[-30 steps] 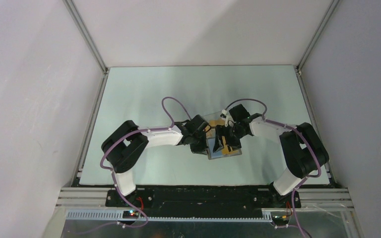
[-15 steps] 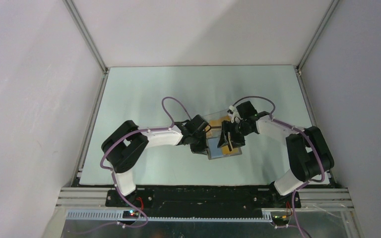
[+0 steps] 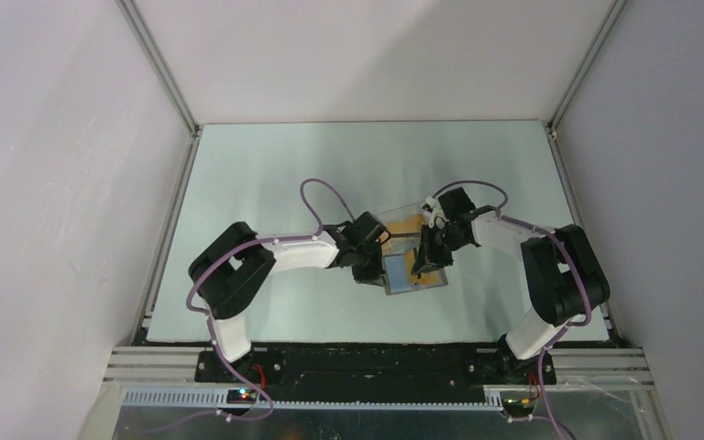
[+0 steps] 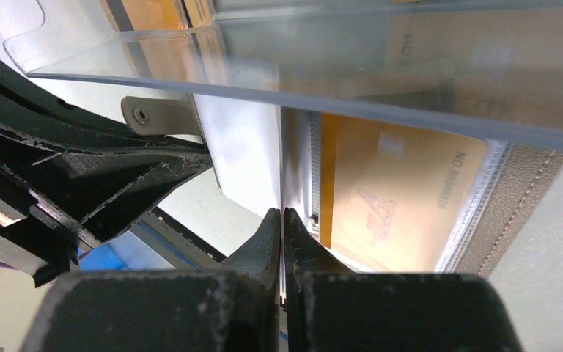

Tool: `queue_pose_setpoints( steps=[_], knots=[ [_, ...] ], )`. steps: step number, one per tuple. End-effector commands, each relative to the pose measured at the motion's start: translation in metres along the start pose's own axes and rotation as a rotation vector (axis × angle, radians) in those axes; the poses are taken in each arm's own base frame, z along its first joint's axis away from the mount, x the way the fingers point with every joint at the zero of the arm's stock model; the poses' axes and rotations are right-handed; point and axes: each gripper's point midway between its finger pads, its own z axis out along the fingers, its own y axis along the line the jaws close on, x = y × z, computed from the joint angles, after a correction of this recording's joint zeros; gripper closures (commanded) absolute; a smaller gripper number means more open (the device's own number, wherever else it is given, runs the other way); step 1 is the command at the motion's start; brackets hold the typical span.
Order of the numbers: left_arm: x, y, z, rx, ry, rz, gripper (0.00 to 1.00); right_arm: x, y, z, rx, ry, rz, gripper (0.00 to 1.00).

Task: Put the credit cards into the card holder
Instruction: Insert the card holder into the card slot.

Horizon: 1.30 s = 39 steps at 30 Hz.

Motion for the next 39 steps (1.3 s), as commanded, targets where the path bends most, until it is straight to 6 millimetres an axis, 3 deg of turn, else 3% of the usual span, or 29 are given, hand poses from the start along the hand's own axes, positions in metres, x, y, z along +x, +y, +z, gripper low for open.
queue_pose_setpoints(
  steps=[1, 9, 13, 19, 27, 33, 35, 36, 38, 39],
  knots=[
    [0.023, 0.052, 0.016, -0.185, 0.065, 0.03, 1.0, -0.005, -0.002, 0.0, -0.005, -0.012, -0.041, 1.0],
    [0.021, 0.044, 0.013, -0.16, 0.065, 0.061, 1.0, 0.009, -0.006, -0.005, -0.084, 0.018, -0.053, 1.0],
    [0.022, 0.028, 0.01, -0.114, 0.076, 0.109, 1.0, 0.015, -0.006, -0.011, -0.118, 0.021, -0.043, 1.0],
    [0.036, 0.015, 0.005, -0.064, 0.12, 0.136, 1.0, 0.018, -0.002, -0.02, -0.118, 0.007, -0.05, 1.0],
    [0.051, 0.023, -0.006, -0.056, 0.154, 0.145, 1.0, 0.023, 0.002, -0.026, -0.13, 0.016, -0.054, 1.0],
    [0.045, 0.027, -0.017, -0.073, 0.115, 0.144, 1.0, 0.026, 0.003, -0.031, -0.116, 0.011, -0.049, 1.0],
    [0.035, 0.028, -0.023, -0.072, 0.078, 0.127, 0.89, 0.023, 0.004, -0.035, -0.114, -0.005, -0.051, 1.0],
    [0.025, 0.027, -0.029, -0.063, 0.041, 0.114, 0.77, 0.022, 0.005, -0.037, -0.113, -0.015, -0.054, 1.0],
    [0.008, 0.025, -0.043, -0.046, -0.025, 0.106, 0.63, 0.02, 0.005, -0.04, -0.104, -0.032, -0.052, 1.0],
    [0.001, 0.021, -0.048, -0.035, -0.048, 0.111, 0.6, 0.018, 0.003, -0.041, -0.095, -0.041, -0.044, 1.0]
  ],
)
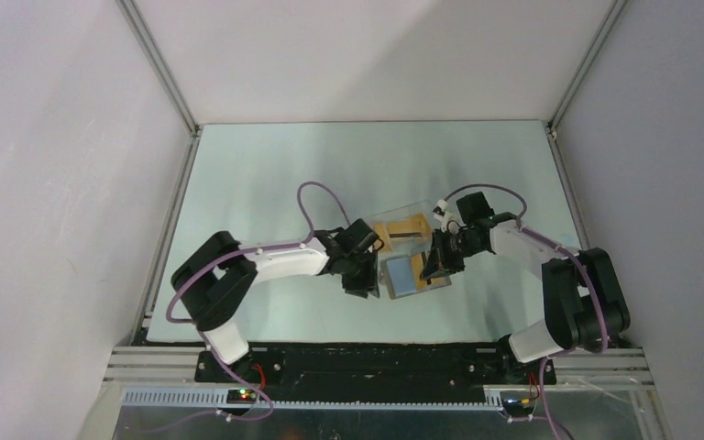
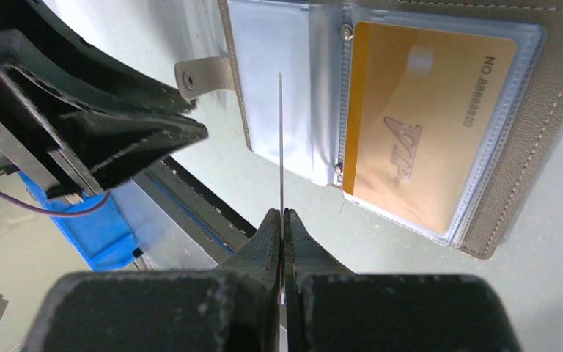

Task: Put the credit cards into the card holder
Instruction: Insert the card holder into the card slot.

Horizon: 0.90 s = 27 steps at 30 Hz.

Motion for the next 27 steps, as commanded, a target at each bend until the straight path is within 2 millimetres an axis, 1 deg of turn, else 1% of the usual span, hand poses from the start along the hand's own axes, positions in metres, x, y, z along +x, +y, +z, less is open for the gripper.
queue_pose_setpoints(
  steps=[1, 3, 4, 5, 6, 9, 10, 13, 14, 15, 16, 17, 18, 19, 20, 22, 23, 24, 25, 26, 27],
  knots=[
    [-0.038, 0.008, -0.038, -0.015, -0.162, -0.006, 0.57, -0.008, 0.004, -0.012, 0.01, -0.057, -0.011, 1.0],
    [-0.054, 0.001, -0.051, 0.005, -0.217, -0.002, 0.56, -0.013, 0.004, -0.015, 0.006, -0.08, -0.003, 1.0],
    [-0.061, -0.005, -0.057, 0.017, -0.24, 0.006, 0.57, -0.018, 0.004, -0.016, 0.006, -0.095, 0.0, 1.0],
    [-0.066, -0.006, -0.059, 0.015, -0.256, 0.006, 0.59, -0.021, 0.004, -0.018, 0.01, -0.108, 0.003, 1.0],
    [-0.073, -0.012, -0.062, 0.026, -0.271, 0.01, 0.62, -0.026, 0.004, -0.019, 0.01, -0.123, 0.006, 1.0],
    [-0.084, -0.018, -0.062, 0.023, -0.292, 0.008, 0.7, -0.04, 0.002, -0.019, 0.033, -0.154, 0.015, 1.0],
    [-0.088, -0.02, -0.061, 0.016, -0.302, 0.005, 0.72, -0.043, -0.001, -0.016, 0.041, -0.152, 0.021, 1.0],
    [-0.095, -0.023, -0.059, 0.01, -0.311, -0.006, 0.74, -0.057, -0.006, -0.011, 0.061, -0.159, 0.028, 1.0],
    [-0.094, -0.021, -0.052, -0.002, -0.299, -0.005, 0.74, -0.059, -0.01, -0.006, 0.066, -0.148, 0.039, 1.0],
    [-0.097, -0.023, -0.051, -0.002, -0.3, -0.001, 0.74, -0.065, -0.008, -0.006, 0.063, -0.16, 0.036, 1.0],
    [-0.097, -0.021, -0.044, -0.015, -0.288, -0.002, 0.74, -0.068, -0.01, -0.003, 0.067, -0.158, 0.045, 1.0],
    [-0.102, -0.022, -0.044, -0.022, -0.301, 0.001, 0.74, -0.074, -0.009, -0.002, 0.065, -0.172, 0.042, 1.0],
    [-0.104, -0.018, -0.037, -0.044, -0.297, -0.001, 0.74, -0.076, -0.011, 0.001, 0.067, -0.168, 0.047, 1.0],
    [-0.108, -0.021, -0.036, -0.042, -0.302, 0.003, 0.74, -0.083, -0.008, 0.0, 0.063, -0.18, 0.043, 1.0],
    [-0.109, -0.018, -0.031, -0.056, -0.293, 0.002, 0.74, -0.085, -0.011, 0.003, 0.067, -0.174, 0.051, 1.0],
    [-0.115, -0.016, -0.026, -0.068, -0.295, -0.002, 0.74, -0.097, -0.006, 0.005, 0.057, -0.182, 0.045, 1.0],
    [-0.118, -0.014, -0.024, -0.079, -0.3, -0.008, 0.74, -0.099, -0.006, 0.008, 0.058, -0.177, 0.047, 1.0],
    [-0.122, -0.011, -0.024, -0.085, -0.305, -0.018, 0.74, -0.105, -0.001, 0.009, 0.05, -0.184, 0.037, 1.0],
    [-0.126, -0.008, -0.023, -0.095, -0.309, -0.027, 0.74, -0.108, -0.001, 0.012, 0.049, -0.181, 0.036, 1.0],
    [-0.131, -0.003, -0.023, -0.103, -0.316, -0.042, 0.74, -0.115, 0.006, 0.013, 0.041, -0.189, 0.02, 1.0],
    [-0.134, 0.001, -0.021, -0.114, -0.315, -0.05, 0.74, -0.117, 0.005, 0.017, 0.044, -0.178, 0.022, 1.0]
  ],
)
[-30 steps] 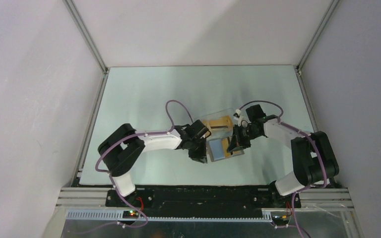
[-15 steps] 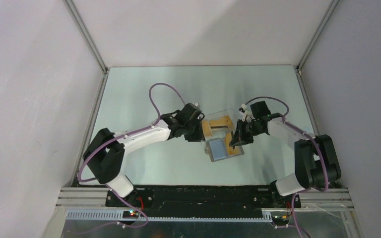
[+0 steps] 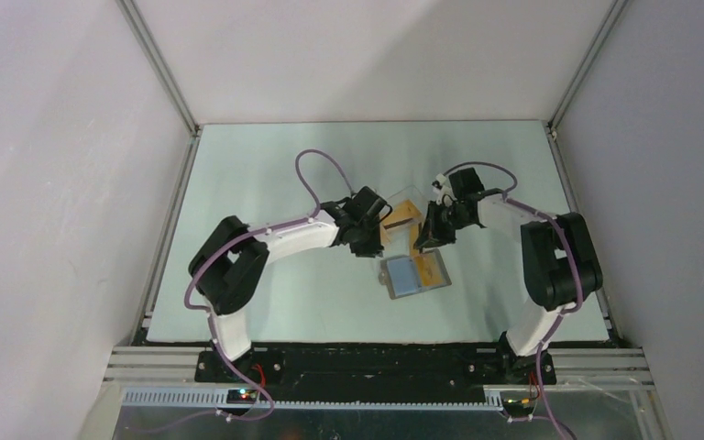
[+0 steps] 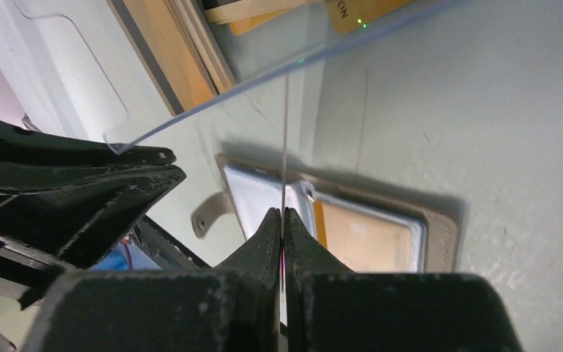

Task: Put the credit cards into the card holder
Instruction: Insert the card holder into the card slot.

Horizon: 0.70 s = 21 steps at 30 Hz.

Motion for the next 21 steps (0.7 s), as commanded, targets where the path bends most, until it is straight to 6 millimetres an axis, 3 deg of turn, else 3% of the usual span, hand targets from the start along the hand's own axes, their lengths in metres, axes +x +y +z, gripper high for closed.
queue_pose_setpoints(
  steps=[1, 6, 9, 11, 14, 17, 21],
  knots=[
    [-0.036, 0.015, 0.001, -0.045, -0.077, -0.029, 0.74, -0.038, 0.029, 0.007, -0.041, -0.068, -0.073, 1.0],
    [-0.063, 0.036, 0.01, -0.084, -0.095, -0.071, 0.72, -0.053, 0.04, 0.025, -0.066, -0.05, -0.083, 1.0],
    [-0.077, 0.039, 0.011, -0.074, -0.095, -0.059, 0.72, -0.057, 0.045, 0.021, -0.086, -0.044, -0.088, 1.0],
    [-0.074, 0.034, 0.006, -0.048, -0.083, -0.039, 0.68, -0.051, 0.045, 0.012, -0.075, -0.032, -0.1, 1.0],
    [-0.058, 0.02, -0.008, 0.01, -0.054, -0.024, 0.62, -0.035, 0.04, -0.004, -0.042, -0.022, -0.119, 1.0],
    [-0.032, 0.01, -0.024, 0.058, -0.02, -0.028, 0.53, -0.019, 0.042, -0.028, -0.021, -0.04, -0.137, 1.0],
    [0.006, -0.005, -0.031, 0.107, 0.035, -0.038, 0.44, 0.005, 0.033, -0.047, 0.009, -0.035, -0.115, 1.0]
  ],
)
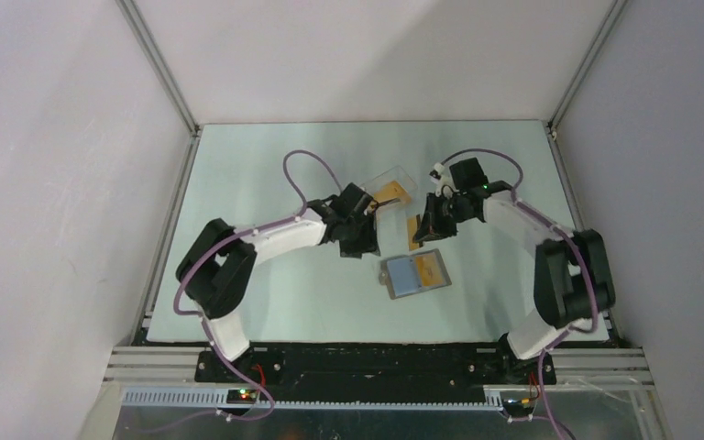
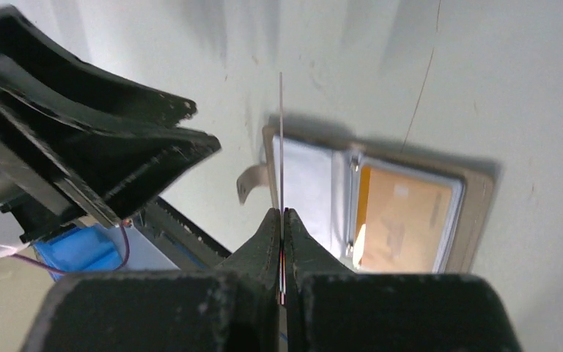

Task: Put the credit cards into the card holder
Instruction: Insert the card holder into the card slot.

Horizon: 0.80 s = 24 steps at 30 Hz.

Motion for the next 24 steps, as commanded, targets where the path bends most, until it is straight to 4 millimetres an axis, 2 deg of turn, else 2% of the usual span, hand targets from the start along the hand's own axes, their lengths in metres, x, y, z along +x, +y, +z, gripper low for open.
queue_pose_setpoints(
  steps=[1, 2, 7, 12, 14, 19, 24],
  knots=[
    [0.032, -0.033, -0.025, 0.114, 0.032, -0.01, 0.42, 0.027, -0.004, -0.031, 0.037, -0.004, -0.009, 1.0],
    [0.038, -0.033, -0.024, 0.118, 0.043, -0.012, 0.38, 0.031, -0.005, -0.034, 0.041, -0.004, -0.004, 1.0],
    [0.063, -0.039, -0.014, 0.119, 0.105, 0.005, 0.36, 0.064, -0.022, -0.026, 0.055, 0.064, 0.029, 1.0],
    [0.082, -0.027, 0.006, 0.049, 0.141, 0.006, 0.39, 0.084, -0.029, -0.01, 0.05, 0.137, 0.043, 1.0],
    [0.087, -0.02, 0.012, 0.022, 0.15, 0.006, 0.44, 0.089, -0.03, -0.005, 0.051, 0.159, 0.037, 1.0],
    [0.091, -0.011, 0.026, -0.023, 0.16, 0.007, 0.68, 0.101, -0.034, 0.004, 0.047, 0.217, 0.038, 1.0],
    [0.082, -0.003, 0.035, -0.067, 0.155, 0.015, 0.76, 0.105, -0.035, 0.008, 0.032, 0.237, 0.024, 1.0]
  ],
)
